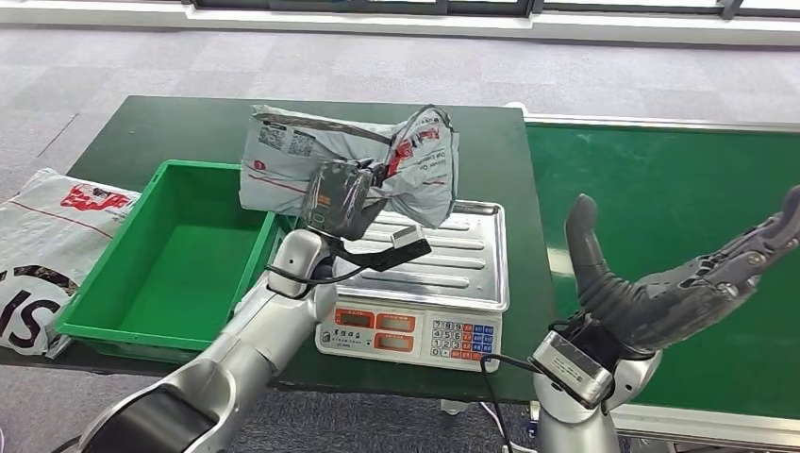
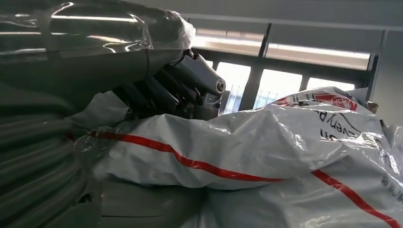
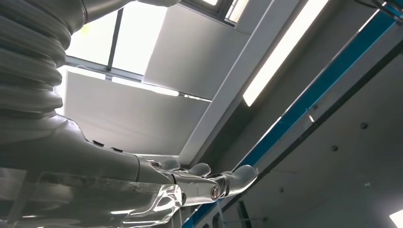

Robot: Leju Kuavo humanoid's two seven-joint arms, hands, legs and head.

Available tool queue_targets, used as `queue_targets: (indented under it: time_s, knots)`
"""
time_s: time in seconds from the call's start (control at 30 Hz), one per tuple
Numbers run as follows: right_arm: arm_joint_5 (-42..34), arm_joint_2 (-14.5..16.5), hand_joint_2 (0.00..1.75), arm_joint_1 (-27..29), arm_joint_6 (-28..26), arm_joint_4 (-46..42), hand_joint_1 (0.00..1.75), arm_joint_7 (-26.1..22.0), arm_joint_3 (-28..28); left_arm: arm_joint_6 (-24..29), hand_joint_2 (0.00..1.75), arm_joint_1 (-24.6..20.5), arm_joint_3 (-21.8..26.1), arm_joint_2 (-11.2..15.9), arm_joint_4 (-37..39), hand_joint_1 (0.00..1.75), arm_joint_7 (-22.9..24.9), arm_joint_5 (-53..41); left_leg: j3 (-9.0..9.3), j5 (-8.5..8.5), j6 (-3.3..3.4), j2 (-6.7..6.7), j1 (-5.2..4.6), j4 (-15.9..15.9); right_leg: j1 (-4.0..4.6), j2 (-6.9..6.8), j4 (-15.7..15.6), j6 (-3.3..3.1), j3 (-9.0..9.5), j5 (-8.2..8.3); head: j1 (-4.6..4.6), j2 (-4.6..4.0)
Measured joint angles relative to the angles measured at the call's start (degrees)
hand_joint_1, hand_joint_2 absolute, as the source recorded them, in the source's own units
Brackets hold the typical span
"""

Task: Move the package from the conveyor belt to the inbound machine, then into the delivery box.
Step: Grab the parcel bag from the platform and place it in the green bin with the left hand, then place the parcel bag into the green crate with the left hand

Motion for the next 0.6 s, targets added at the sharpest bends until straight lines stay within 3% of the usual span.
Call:
queue_targets:
  time_s: [0.13,0.23,0.37,0.6]
  knots:
    - [0.31,0.0,1.75,0.14,0.0,-0.75,0.0,0.0,-0.22,0.0,1.75,1.82,8.35,0.42,-6.56,1.75,-0.05,-5.68,-0.01,-0.01,0.0,0.04,0.0,0.0,0.0,0.04,0.0,0.0,-0.02,0.0,-0.01,0.0]
    - [0.53,0.0,1.75,0.27,0.0,-1.27,0.0,0.0,-0.55,0.0,1.75,3.45,12.82,0.89,-10.93,1.75,3.38,-11.35,-0.01,-0.01,0.0,0.04,0.0,0.0,0.01,0.04,0.0,0.0,-0.02,0.0,0.01,0.0]
    - [0.79,0.0,1.75,0.46,0.0,-1.97,0.0,0.0,-1.1,0.0,1.75,5.1,16.68,2.09,-14.51,1.75,9.67,-14.99,0.0,-0.01,0.0,0.17,0.0,0.0,0.02,0.15,0.0,-0.01,-0.06,0.01,0.0,0.0]
    - [0.8,0.0,1.75,0.6,-0.01,-2.55,0.0,0.0,-1.46,0.0,1.75,6.22,20.39,4.11,-15.98,1.75,12.09,-14.68,-0.02,-0.01,-0.01,0.19,0.01,0.0,0.01,0.18,0.0,-0.01,-0.06,0.01,0.01,-0.01]
